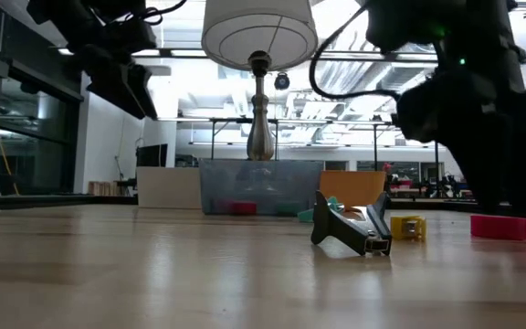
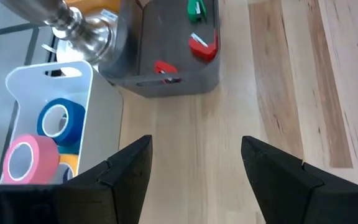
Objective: Pick and place Stapler, Stapler remover, tape
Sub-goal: Put the red stapler into the black bin
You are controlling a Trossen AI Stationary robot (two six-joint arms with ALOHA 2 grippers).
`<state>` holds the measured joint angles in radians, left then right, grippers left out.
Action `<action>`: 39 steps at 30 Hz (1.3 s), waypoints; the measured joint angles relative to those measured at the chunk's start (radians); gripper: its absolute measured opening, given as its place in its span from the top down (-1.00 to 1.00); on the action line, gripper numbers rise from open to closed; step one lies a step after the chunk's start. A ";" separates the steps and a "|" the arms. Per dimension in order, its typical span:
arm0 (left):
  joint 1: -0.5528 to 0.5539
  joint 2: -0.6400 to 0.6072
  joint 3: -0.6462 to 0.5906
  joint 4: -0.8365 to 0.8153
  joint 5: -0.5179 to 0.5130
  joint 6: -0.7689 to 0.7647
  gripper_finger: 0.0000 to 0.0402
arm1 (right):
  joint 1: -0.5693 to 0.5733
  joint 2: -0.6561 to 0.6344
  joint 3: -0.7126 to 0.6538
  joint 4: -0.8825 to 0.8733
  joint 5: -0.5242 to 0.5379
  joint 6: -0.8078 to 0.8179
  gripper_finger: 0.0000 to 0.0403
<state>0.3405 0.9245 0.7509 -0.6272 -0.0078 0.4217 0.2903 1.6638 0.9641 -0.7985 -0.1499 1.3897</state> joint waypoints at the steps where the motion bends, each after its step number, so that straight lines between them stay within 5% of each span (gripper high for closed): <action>1: 0.000 0.000 0.000 -0.007 0.000 0.000 -0.20 | 0.002 0.000 -0.013 0.020 0.002 0.001 -0.22; 18: 0.000 0.000 0.000 -0.011 -0.002 -0.008 -0.20 | 0.053 -0.003 -0.102 0.168 0.104 -0.025 -0.16; 39: 0.000 0.000 0.000 -0.011 -0.010 -0.012 -0.20 | 0.102 -0.002 -0.103 0.121 0.158 -0.045 0.50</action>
<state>0.3405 0.9249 0.7509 -0.6380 -0.0177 0.4099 0.3920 1.6623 0.8612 -0.6777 0.0082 1.3445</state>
